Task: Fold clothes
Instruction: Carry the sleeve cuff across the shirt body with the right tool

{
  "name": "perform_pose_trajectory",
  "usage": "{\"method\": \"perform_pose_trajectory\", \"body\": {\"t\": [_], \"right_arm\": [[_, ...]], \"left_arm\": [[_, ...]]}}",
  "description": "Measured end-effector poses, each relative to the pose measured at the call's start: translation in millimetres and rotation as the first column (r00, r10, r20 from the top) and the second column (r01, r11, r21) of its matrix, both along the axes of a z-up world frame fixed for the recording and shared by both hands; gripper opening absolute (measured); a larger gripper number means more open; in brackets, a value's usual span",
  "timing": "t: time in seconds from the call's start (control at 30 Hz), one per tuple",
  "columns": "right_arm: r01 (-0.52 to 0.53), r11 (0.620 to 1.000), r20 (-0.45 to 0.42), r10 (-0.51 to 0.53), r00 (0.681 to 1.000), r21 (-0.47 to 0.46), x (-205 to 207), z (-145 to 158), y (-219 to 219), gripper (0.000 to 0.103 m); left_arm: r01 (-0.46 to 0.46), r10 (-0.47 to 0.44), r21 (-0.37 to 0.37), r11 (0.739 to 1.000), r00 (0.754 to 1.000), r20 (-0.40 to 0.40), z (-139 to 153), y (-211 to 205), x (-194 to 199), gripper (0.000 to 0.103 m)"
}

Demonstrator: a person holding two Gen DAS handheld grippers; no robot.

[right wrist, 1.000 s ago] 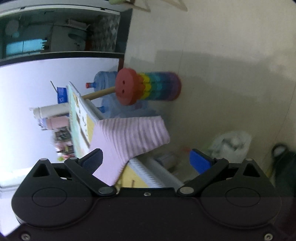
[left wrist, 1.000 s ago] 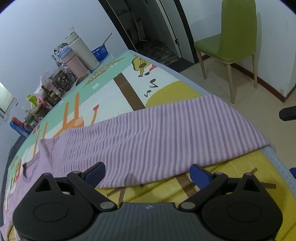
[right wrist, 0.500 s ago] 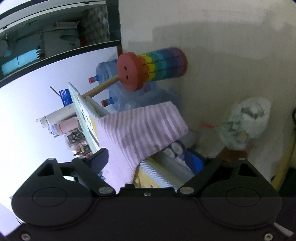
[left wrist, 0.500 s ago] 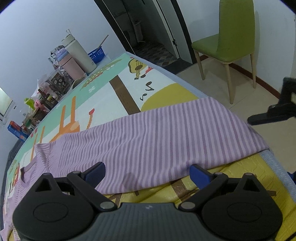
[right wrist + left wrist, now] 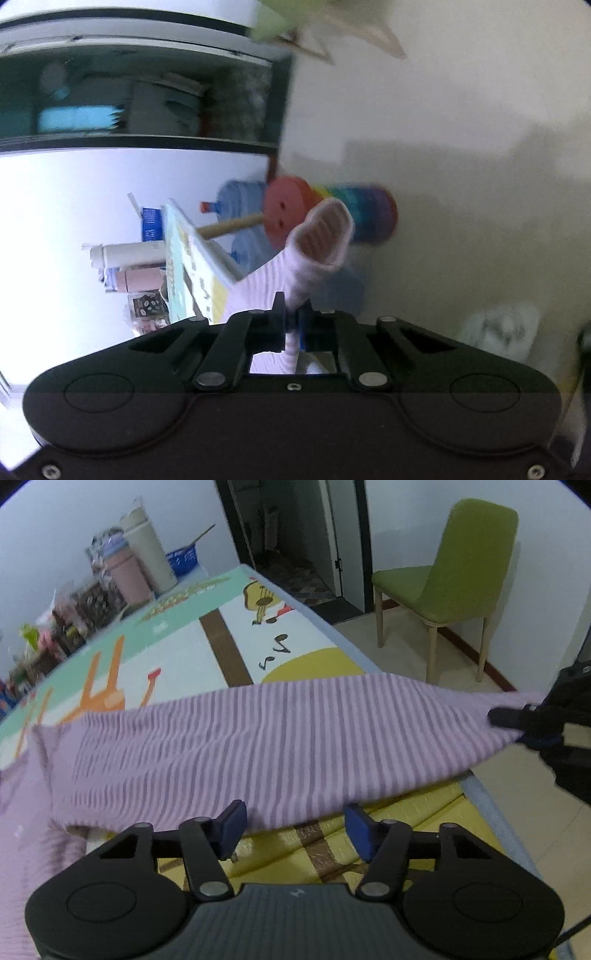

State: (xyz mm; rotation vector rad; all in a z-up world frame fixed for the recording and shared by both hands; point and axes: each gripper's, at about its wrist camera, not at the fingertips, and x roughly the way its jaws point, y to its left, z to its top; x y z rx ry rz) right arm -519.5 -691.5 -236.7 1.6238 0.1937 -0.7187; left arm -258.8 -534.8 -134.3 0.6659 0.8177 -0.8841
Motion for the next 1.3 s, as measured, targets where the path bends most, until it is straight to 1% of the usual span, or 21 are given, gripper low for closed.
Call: {"method": "perform_pose_trajectory", "body": {"t": [0.1, 0.2, 0.3, 0.4, 0.5, 0.57, 0.6, 0.63, 0.7, 0.77, 0.8, 0.87, 0.97, 1.0, 1.1, 1.17, 1.23, 1.3], "right_arm": [[-0.042, 0.992, -0.021, 0.04, 0.999, -0.12, 7.6, 28.4, -0.8, 0.003], [-0.087, 0.971, -0.042, 0.079, 0.996, -0.225, 20.7, 57.3, 3.2, 0.003], [-0.133, 0.939, -0.063, 0.119, 0.991, -0.318, 35.9, 86.8, 9.3, 0.003], [-0.181, 0.898, -0.079, 0.163, 0.983, -0.402, 53.5, 115.3, 16.4, 0.003], [-0.242, 0.854, -0.103, 0.219, 0.97, -0.46, 75.5, 136.4, 29.9, 0.003], [-0.284, 0.825, -0.121, 0.258, 0.959, -0.489, 91.9, 147.3, 40.4, 0.003], [-0.304, 0.809, -0.13, 0.277, 0.952, -0.503, 100.1, 152.7, 45.7, 0.003], [-0.33, 0.788, -0.148, 0.297, 0.943, -0.52, 109.5, 156.7, 52.3, 0.003], [-0.381, 0.742, -0.185, 0.336, 0.923, -0.552, 128.4, 164.5, 65.3, 0.003], [-0.43, 0.693, -0.224, 0.371, 0.901, -0.58, 147.3, 172.4, 78.4, 0.003], [-0.451, 0.671, -0.245, 0.383, 0.891, -0.589, 156.9, 174.8, 85.9, 0.003], [-0.504, 0.613, -0.297, 0.413, 0.861, -0.608, 176.0, 178.7, 100.0, 0.003], [-0.578, 0.522, -0.378, 0.445, 0.812, -0.628, 205.3, 182.8, 123.6, 0.003], [-0.598, 0.492, -0.402, 0.452, 0.796, -0.633, 213.5, 184.0, 133.9, 0.003], [-0.653, 0.402, -0.468, 0.469, 0.748, -0.641, 228.1, 184.3, 168.0, 0.003], [-0.686, 0.347, -0.508, 0.479, 0.716, -0.64, 235.0, 181.8, 190.9, 0.003], [-0.712, 0.294, -0.546, 0.479, 0.687, -0.638, 224.7, 175.7, 211.5, 0.003], [-0.733, 0.245, -0.577, 0.48, 0.661, -0.635, 212.7, 172.0, 231.2, 0.003]], "left_arm": [[-0.036, 0.035, -0.02, 0.999, 0.998, -0.047, 5.4, 2.8, 8.0, 0.058], [-0.062, 0.059, -0.054, 0.997, 0.997, -0.057, 16.6, 9.1, 12.7, 0.058], [-0.086, 0.08, -0.087, 0.993, 0.995, -0.066, 30.2, 18.3, 16.4, 0.059], [-0.107, 0.097, -0.126, 0.986, 0.992, -0.082, 44.3, 30.4, 19.5, 0.06], [-0.138, 0.12, -0.163, 0.977, 0.986, -0.112, 59.5, 47.6, 24.6, 0.065], [-0.179, 0.154, -0.188, 0.966, 0.978, -0.137, 68.4, 62.4, 31.1, 0.074], [-0.202, 0.174, -0.202, 0.958, 0.973, -0.152, 72.9, 70.4, 35.0, 0.076], [-0.227, 0.193, -0.214, 0.95, 0.967, -0.167, 77.2, 78.6, 39.0, 0.078], [-0.285, 0.238, -0.236, 0.929, 0.949, -0.209, 85.3, 96.6, 50.2, 0.078], [-0.348, 0.284, -0.251, 0.903, 0.923, -0.26, 91.2, 114.9, 62.5, 0.078], [-0.387, 0.309, -0.262, 0.884, 0.905, -0.292, 93.9, 125.9, 69.2, 0.078], [-0.448, 0.346, -0.285, 0.847, 0.873, -0.344, 98.7, 145.3, 81.1, 0.078], [-0.503, 0.38, -0.304, 0.809, 0.842, -0.383, 105.1, 168.6, 92.3, 0.08], [-0.516, 0.39, -0.306, 0.8, 0.835, -0.389, 106.8, 175.0, 95.0, 0.08], [-0.535, 0.392, -0.305, 0.788, 0.818, -0.421, 109.4, 185.8, 100.6, 0.083], [-0.546, 0.391, -0.302, 0.782, 0.806, -0.444, 110.8, 191.6, 103.8, 0.09], [-0.553, 0.399, -0.289, 0.781, 0.799, -0.45, 110.4, 191.6, 105.1, 0.092], [-0.547, 0.401, -0.276, 0.79, 0.802, -0.444, 109.8, 189.6, 105.5, 0.093]]}}
